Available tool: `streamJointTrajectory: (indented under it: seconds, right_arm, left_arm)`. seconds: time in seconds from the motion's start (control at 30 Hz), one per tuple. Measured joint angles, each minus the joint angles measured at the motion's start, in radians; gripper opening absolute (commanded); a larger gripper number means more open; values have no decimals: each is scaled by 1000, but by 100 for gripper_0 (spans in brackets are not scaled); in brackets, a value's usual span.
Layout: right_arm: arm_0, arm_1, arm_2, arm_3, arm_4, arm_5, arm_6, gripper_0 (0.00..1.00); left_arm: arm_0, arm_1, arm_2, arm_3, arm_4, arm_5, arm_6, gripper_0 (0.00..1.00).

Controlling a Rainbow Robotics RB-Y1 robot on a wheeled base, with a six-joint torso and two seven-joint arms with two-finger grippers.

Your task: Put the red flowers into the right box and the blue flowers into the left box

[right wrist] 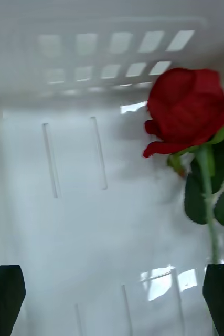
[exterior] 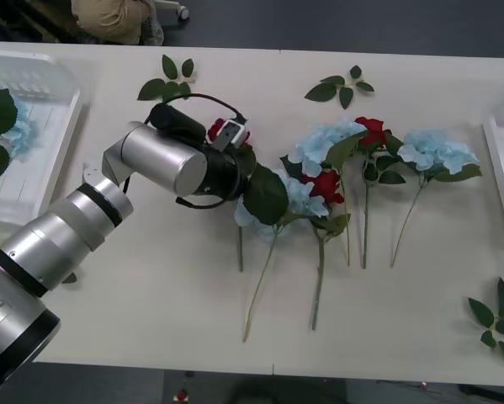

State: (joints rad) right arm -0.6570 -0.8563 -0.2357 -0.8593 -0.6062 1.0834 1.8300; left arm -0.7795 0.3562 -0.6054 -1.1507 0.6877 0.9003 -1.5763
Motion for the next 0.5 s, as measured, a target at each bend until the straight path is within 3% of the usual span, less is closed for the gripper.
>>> streamJointTrajectory:
  seconds: [0.17,0.37,0.43,0.5]
  right_arm:
    - [0,49,-20,-142,-31,161,-76,100]
    - [10,106,-20,-352,-41,360,-146,100]
    - [35,118,-27,-439,-75,429,-151,100]
    - [68,130,-48,-524,-103,487,-171,100]
  left_arm:
    - [0,0,-37,0,-18,-4,0,75]
    - [0,0,-50,-1,-20,-4,0,31]
    - [0,0,-50,-1,-20,-4,0,24]
    - [0,0,-50,-1,-20,-4,1,23]
